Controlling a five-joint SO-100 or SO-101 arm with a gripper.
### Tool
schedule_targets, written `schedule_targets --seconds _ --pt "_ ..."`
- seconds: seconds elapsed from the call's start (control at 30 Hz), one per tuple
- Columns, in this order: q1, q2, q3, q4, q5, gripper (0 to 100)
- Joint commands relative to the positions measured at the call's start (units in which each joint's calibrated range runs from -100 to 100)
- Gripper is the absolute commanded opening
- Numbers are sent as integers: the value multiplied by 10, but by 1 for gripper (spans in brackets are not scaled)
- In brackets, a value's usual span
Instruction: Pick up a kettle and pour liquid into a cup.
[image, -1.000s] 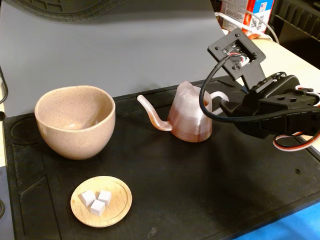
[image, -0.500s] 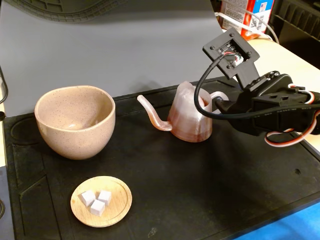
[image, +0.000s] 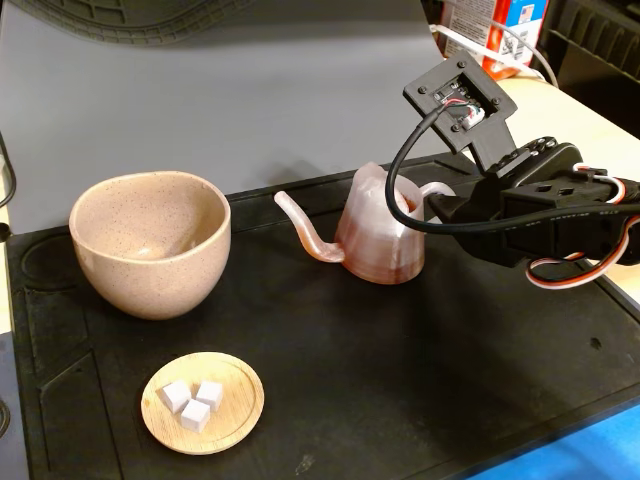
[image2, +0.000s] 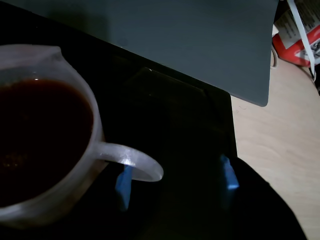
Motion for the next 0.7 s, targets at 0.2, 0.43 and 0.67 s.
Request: schedule_targets --seconds 0.2,0.43,0.67 --pt "4 -3 -29 -10 17 21" --pt "6 -2 -42 -10 17 21" --pt "6 -2 -41 -9 17 21"
